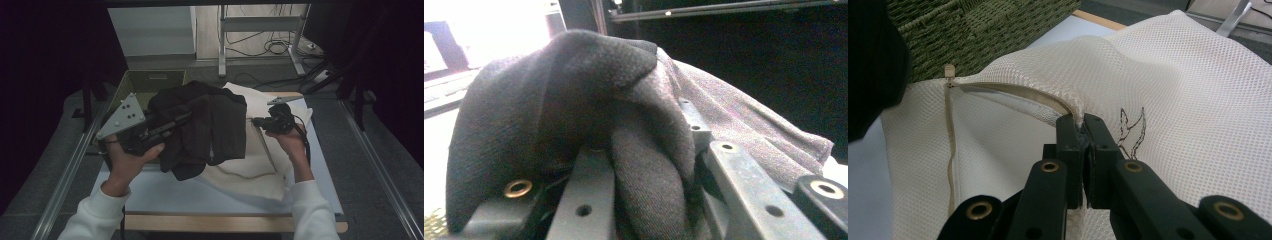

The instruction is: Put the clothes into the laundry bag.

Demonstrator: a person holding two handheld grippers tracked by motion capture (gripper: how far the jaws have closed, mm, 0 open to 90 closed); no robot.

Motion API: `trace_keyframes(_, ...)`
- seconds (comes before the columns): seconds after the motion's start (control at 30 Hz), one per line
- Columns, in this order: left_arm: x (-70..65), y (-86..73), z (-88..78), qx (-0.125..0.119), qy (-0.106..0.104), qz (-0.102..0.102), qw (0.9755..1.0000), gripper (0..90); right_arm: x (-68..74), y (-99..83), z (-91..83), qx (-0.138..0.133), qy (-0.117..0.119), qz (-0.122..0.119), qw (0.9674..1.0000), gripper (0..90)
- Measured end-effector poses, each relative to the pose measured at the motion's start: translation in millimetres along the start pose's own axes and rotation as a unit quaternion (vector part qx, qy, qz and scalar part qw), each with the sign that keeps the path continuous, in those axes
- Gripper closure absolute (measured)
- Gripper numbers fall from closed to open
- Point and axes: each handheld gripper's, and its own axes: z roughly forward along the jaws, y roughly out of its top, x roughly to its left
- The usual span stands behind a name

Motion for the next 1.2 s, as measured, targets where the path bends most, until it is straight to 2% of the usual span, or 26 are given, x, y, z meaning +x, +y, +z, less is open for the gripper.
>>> trace_keyframes(0.1,-3.2,-5.9,6.0,0.009,-0.006,-0.006,0.9999,74.3,0.1,0.0,-0.1,0.000,0.000,0.002,1.0000,87.1)
trace_keyframes(0.23,-10.7,-13.2,10.7,0.014,-0.014,-0.003,0.9998,74.4,-0.5,-0.1,-0.1,0.000,0.000,0.003,1.0000,87.1)
trace_keyframes(0.53,-23.0,-23.7,14.4,0.022,-0.042,-0.009,0.9988,74.3,-1.4,-0.4,0.0,-0.005,-0.005,0.006,1.0000,87.1)
trace_keyframes(0.83,-28.9,-36.5,23.7,0.037,-0.057,-0.020,0.9975,74.3,-0.1,1.9,11.5,0.002,-0.002,0.002,1.0000,87.2)
trace_keyframes(1.2,-34.9,-58.9,46.1,0.069,-0.074,-0.037,0.9941,74.3,0.3,5.1,15.1,-0.004,0.003,0.003,1.0000,87.2)
